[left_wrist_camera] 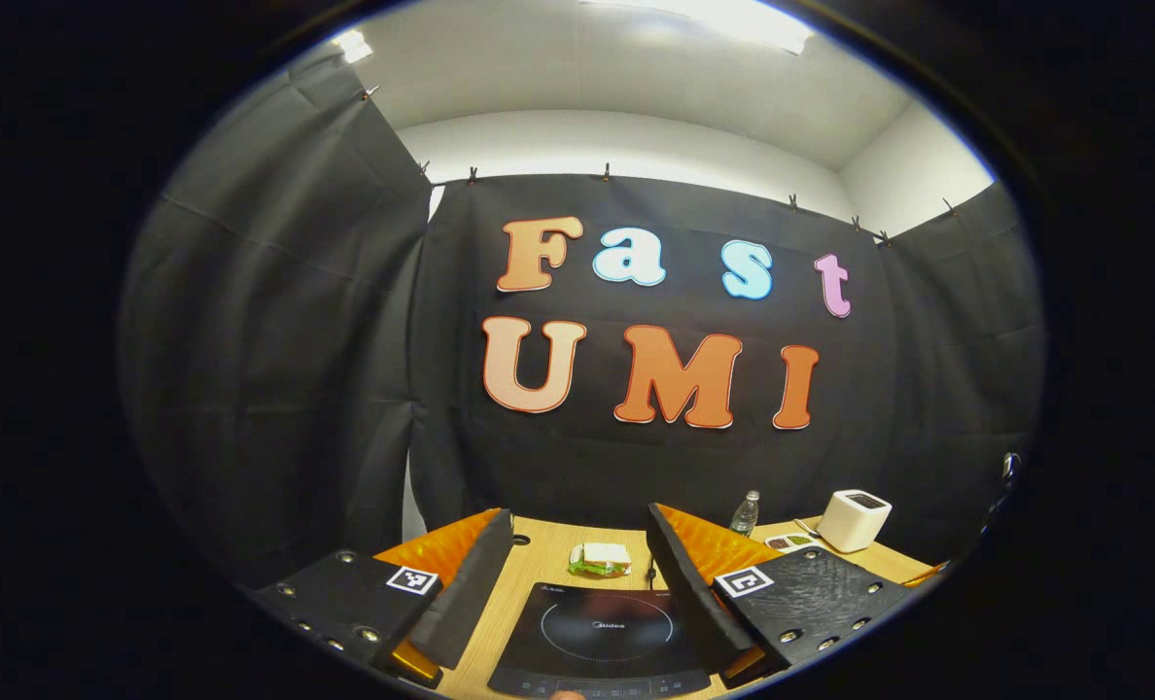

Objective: First push the handle of the pot to place it horizontally, then grasp the pot with both hands and set it on the induction cooktop.

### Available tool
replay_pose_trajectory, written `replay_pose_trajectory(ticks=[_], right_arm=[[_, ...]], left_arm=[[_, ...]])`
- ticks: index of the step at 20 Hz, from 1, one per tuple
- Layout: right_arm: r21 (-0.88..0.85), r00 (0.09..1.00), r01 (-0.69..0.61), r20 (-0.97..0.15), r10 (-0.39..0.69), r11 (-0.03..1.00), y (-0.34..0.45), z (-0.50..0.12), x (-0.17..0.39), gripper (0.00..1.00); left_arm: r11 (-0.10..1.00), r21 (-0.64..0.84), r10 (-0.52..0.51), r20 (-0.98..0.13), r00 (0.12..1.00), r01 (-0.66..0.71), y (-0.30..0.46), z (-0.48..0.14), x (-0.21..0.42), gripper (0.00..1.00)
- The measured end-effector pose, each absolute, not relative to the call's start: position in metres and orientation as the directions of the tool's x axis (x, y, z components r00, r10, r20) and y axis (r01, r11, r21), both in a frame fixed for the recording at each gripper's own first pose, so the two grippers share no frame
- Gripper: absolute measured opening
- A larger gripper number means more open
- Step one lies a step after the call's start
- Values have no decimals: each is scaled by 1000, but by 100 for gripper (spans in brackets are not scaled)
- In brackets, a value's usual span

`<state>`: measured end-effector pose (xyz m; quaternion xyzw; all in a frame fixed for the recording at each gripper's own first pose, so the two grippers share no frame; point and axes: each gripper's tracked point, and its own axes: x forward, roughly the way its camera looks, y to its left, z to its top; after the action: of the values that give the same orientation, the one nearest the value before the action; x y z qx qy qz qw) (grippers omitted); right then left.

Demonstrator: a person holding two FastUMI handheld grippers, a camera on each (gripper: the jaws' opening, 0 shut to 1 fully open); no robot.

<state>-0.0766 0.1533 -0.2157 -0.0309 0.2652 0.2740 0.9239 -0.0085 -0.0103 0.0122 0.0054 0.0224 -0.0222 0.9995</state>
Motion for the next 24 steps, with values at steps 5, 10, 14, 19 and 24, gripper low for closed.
replay_pose_trajectory(ticks=[5,10,14,19,24], right_arm=[[127,627,-568,-573,528,813,173,-246,-93,0],[159,555,-593,-630,544,789,189,-276,-104,0],[173,497,-612,-674,546,771,201,-299,-110,0],[183,447,-619,-718,534,764,213,-323,-114,0],[135,467,-626,-725,507,769,224,-327,-107,0]], left_arm=[[999,14,-42,-61,997,43,-12,4,-7,88],[999,21,-37,-72,997,39,-16,-2,-7,88],[999,32,-34,-85,996,36,-15,-4,-5,88],[998,49,-40,-87,995,45,-19,-6,-6,88],[997,47,-61,-102,993,66,-20,-10,-7,87]])
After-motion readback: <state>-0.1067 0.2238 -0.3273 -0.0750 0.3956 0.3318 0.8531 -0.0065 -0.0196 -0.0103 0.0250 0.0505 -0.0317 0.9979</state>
